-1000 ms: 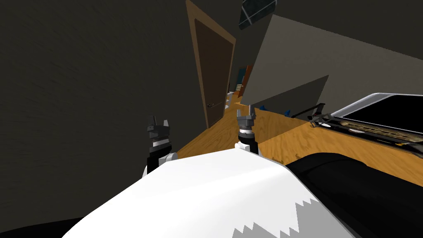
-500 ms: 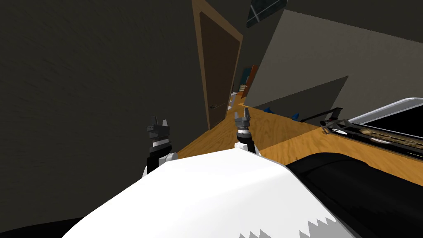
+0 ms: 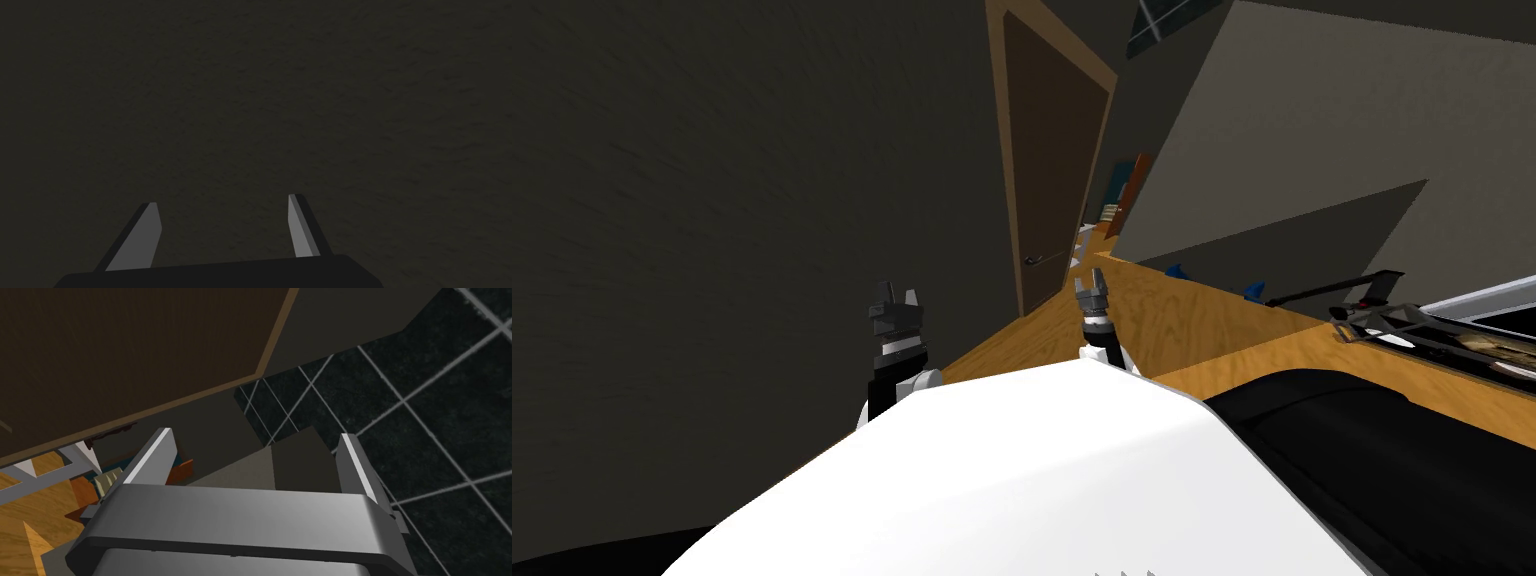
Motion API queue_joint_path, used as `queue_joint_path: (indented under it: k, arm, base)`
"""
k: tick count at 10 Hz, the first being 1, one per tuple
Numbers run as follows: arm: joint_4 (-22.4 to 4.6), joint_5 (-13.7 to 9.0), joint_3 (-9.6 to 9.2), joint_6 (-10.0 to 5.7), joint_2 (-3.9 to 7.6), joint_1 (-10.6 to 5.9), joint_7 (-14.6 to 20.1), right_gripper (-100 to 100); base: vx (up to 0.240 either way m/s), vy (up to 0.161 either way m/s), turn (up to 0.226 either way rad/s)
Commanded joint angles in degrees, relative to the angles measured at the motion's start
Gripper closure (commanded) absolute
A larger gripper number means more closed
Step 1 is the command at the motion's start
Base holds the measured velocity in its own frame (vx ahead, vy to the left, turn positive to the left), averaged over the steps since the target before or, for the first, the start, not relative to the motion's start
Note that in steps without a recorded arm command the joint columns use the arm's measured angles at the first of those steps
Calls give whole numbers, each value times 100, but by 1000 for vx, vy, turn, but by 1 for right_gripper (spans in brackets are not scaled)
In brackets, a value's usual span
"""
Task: Pull the door open
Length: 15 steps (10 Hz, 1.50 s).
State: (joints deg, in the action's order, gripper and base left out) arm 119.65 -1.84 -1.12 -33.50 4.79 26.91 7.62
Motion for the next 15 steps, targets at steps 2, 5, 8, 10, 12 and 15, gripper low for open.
queue_joint_path:
  k: [2, 5, 8, 10, 12, 15]
  arm:
    - [-371, 96, 19, -74, 68, -103, 81, -100]
    - [-800, 197, 71, -133, 174, -231, 192, -100]
    - [-1247, 302, 126, -195, 283, -365, 308, -100]
    - [-1557, 375, 163, -238, 357, -458, 388, -100]
    - [-1870, 449, 202, -282, 431, -552, 469, -100]
    - [-2189, 524, 241, -326, 505, -648, 552, -100]
  base:
    - [97, -45, 101]
    - [84, -47, 114]
    - [99, -49, 109]
    - [83, -50, 141]
    - [106, -63, 93]
    - [61, -46, 83]
